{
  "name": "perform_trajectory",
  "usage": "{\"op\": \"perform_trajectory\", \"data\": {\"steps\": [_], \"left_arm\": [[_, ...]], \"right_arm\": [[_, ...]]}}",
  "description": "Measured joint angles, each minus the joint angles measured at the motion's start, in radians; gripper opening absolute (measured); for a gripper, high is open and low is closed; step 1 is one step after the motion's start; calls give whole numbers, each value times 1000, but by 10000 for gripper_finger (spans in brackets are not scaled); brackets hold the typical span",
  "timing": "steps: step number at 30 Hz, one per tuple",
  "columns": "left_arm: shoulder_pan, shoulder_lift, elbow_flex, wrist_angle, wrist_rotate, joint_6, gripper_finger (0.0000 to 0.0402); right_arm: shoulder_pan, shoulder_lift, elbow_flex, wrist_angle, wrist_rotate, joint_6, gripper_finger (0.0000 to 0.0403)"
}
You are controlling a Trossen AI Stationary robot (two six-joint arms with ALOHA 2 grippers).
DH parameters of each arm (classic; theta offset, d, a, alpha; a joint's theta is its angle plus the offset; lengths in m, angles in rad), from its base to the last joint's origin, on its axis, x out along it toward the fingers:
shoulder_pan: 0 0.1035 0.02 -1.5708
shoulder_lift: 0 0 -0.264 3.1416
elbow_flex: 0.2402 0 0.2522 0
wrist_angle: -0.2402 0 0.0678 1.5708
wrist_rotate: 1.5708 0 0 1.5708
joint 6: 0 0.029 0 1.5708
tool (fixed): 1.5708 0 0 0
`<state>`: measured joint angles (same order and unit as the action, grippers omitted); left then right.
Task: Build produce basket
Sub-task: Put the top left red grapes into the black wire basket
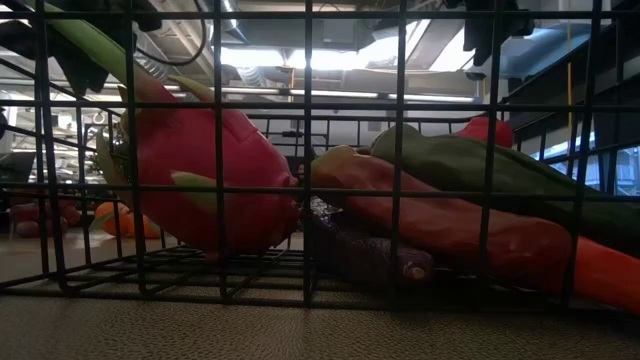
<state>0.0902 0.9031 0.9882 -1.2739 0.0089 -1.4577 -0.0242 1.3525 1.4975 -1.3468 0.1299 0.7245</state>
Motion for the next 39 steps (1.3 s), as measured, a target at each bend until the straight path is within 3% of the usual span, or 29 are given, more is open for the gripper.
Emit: {"op": "perform_trajectory", "data": {"steps": [6, 12, 18, 26, 31, 39], "left_arm": [[0, 0, 0, -25, 16, -60, 84], [0, 11, 0, -70, 39, -112, 141], [0, 36, 0, -103, 5, -281, 190], [0, 143, 0, -102, -17, -435, 200], [0, 217, 0, -98, -18, -376, 199], [0, 272, 1, -69, -32, -113, 199]], "right_arm": [[0, 0, 0, 0, 0, 1, 154], [0, 0, 0, 1, 0, 3, 154], [0, 0, 0, 5, 0, 4, 154], [0, 0, 0, 5, 0, 0, 154], [0, 1, 0, 5, 0, 2, 154], [0, 1, 0, 5, 0, 4, 154]]}}
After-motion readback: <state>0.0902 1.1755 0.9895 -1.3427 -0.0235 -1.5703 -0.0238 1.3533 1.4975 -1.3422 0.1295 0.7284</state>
